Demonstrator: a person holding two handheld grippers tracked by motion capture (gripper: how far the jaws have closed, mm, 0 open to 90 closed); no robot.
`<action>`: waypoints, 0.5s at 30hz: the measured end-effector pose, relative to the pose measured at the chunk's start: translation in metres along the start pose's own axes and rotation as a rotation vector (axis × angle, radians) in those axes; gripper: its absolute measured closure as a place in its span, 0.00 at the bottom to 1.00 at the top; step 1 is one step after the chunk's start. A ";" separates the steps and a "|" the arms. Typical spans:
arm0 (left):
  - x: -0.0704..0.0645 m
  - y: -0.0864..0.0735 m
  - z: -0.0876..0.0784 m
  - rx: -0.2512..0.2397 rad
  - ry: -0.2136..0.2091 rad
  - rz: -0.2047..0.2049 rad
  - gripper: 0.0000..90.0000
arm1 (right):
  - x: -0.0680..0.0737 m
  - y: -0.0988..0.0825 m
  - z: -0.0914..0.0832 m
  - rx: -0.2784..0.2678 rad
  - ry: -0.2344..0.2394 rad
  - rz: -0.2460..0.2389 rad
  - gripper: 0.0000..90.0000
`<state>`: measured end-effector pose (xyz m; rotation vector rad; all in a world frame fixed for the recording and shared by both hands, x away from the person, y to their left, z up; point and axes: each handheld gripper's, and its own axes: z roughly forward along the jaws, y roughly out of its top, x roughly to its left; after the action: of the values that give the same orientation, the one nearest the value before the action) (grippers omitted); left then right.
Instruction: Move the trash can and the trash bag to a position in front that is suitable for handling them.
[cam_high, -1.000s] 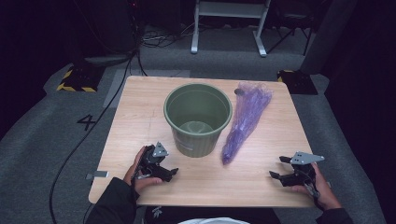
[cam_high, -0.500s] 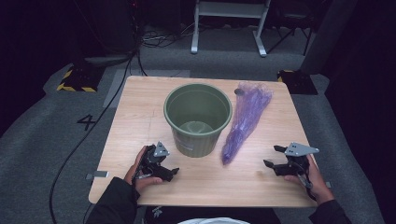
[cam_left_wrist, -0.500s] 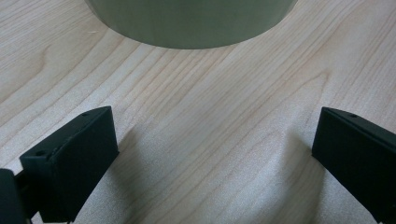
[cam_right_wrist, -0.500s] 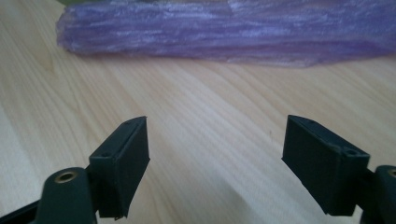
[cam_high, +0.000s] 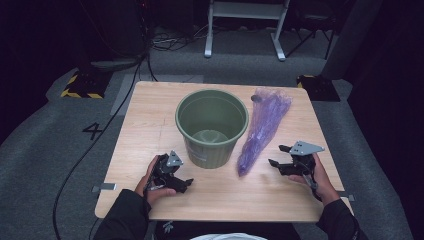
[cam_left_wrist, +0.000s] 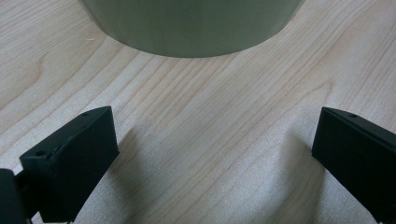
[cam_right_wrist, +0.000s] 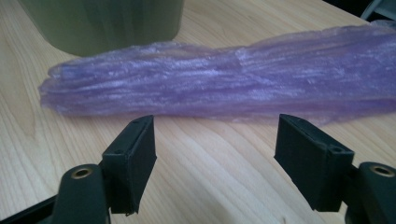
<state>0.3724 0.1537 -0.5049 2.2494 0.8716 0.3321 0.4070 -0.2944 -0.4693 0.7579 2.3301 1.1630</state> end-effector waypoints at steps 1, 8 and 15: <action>0.000 0.000 0.000 -0.001 0.000 0.000 0.00 | 0.001 0.002 0.001 -0.007 0.000 -0.001 0.33; 0.000 0.003 0.002 0.003 0.000 0.003 0.00 | 0.011 0.014 0.016 -0.019 0.033 -0.020 0.39; -0.001 0.008 0.007 0.002 -0.003 -0.001 0.00 | 0.018 0.019 0.037 0.004 0.083 -0.036 0.65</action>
<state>0.3788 0.1452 -0.5047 2.2507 0.8711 0.3274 0.4200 -0.2519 -0.4766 0.6781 2.4043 1.1962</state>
